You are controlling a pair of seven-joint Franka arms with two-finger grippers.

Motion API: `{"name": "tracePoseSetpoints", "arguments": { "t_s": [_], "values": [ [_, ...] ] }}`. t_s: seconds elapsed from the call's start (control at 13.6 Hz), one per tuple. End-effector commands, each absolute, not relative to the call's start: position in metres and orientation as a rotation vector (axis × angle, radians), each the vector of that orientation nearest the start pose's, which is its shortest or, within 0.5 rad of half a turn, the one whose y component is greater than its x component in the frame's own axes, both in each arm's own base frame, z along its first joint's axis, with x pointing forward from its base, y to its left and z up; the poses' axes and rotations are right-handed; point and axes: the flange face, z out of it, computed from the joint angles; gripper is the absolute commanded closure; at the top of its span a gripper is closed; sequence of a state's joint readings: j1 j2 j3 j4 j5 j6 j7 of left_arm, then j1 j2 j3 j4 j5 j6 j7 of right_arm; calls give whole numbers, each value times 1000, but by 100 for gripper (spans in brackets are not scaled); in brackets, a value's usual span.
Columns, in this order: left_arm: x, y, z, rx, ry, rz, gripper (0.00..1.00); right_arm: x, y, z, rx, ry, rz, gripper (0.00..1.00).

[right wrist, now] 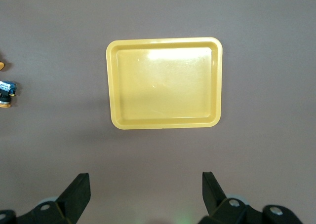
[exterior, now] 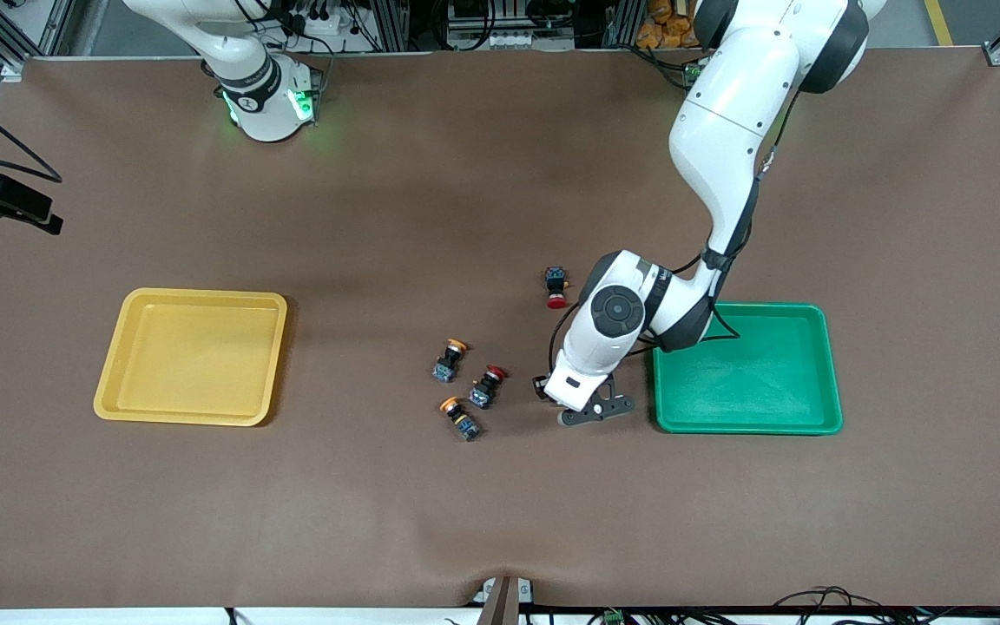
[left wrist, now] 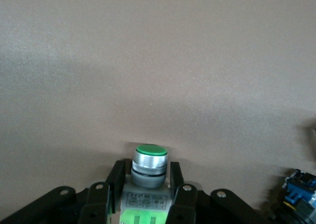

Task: Place green and yellow buttons in trays
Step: 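Place the green switch in the green tray while the right gripper reaches out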

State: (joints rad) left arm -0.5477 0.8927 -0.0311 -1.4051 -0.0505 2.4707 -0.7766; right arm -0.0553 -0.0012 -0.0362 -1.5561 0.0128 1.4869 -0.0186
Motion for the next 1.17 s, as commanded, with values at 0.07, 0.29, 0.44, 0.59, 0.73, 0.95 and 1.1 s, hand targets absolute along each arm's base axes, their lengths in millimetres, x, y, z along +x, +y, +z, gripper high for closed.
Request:
{"name": "tracePoseSetpoints", "arguments": {
  "t_s": [0.07, 0.29, 0.44, 0.59, 0.73, 0.95, 1.1],
  "values": [
    [632, -393, 213, -3229, -411, -95, 100, 543, -49, 624, -3122, 102, 102, 0],
    [655, -345, 262, -3206, -397, -50, 100, 544, -48, 622, -3122, 97, 111, 0],
    [661, -322, 284, -3192, -404, -22, 100, 544, -47, 622, -3122, 95, 109, 0],
    [665, -289, 273, -3152, -449, 57, 100, 545, -46, 620, -3122, 93, 114, 0],
    [666, -261, 247, -3080, -424, 68, 100, 548, -45, 616, -3122, 88, 123, 0],
    [665, -221, 229, -3008, -412, 78, 100, 558, -39, 598, -3118, 74, 171, 0],
    [662, -223, 221, -3006, -402, 88, 100, 567, -16, 586, -3120, 32, 184, 0]
  ]
}}
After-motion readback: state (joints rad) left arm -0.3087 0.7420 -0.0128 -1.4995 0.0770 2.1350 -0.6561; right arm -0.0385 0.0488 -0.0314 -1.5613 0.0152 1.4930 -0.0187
